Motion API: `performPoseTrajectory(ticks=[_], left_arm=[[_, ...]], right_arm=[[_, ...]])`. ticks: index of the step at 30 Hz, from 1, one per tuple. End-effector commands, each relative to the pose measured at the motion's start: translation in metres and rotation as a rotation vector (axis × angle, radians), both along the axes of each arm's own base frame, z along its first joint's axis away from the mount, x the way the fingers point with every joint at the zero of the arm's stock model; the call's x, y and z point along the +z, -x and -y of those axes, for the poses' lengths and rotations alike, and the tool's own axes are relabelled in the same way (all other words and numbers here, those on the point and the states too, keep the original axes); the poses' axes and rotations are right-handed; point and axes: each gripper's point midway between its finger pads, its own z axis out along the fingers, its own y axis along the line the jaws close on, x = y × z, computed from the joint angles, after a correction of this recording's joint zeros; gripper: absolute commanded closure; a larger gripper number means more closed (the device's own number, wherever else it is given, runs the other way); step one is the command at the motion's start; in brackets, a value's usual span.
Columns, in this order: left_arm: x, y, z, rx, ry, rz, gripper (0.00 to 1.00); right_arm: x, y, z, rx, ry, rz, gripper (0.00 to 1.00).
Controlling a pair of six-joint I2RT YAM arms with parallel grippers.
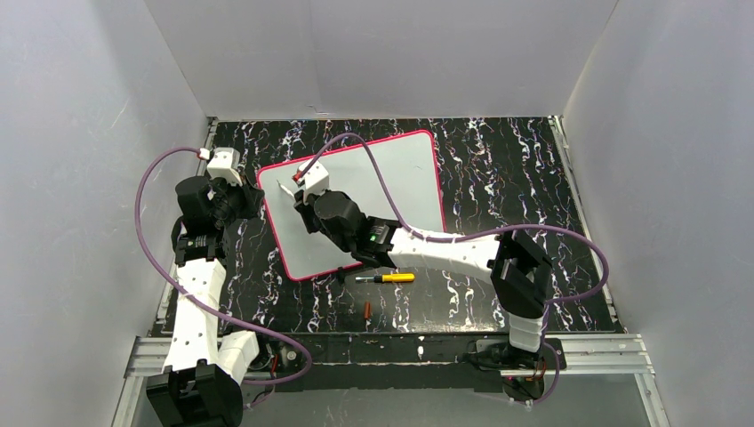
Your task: Write a sentence on the whiteboard
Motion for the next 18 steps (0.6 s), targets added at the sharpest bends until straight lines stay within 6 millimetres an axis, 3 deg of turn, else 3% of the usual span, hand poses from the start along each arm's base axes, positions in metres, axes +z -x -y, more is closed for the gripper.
performPoseTrajectory(ticks=[1,8,18], left_arm=[[-0.001,0.010,0.022,-0.098,0.038,-0.024,1.00],[0.000,0.011,0.022,-0.097,0.034,-0.021,1.00],[-0.001,0.011,0.023,-0.099,0.032,-0.024,1.00]], right_arm=[[0.004,-0.001,0.007,-0.029,-0.006,-0.001,0.99],[0.003,0.003,0.009,-0.025,-0.001,-0.004,0.99],[0.038,0.014,0.013,0.000,-0.099,0.062,0.99]])
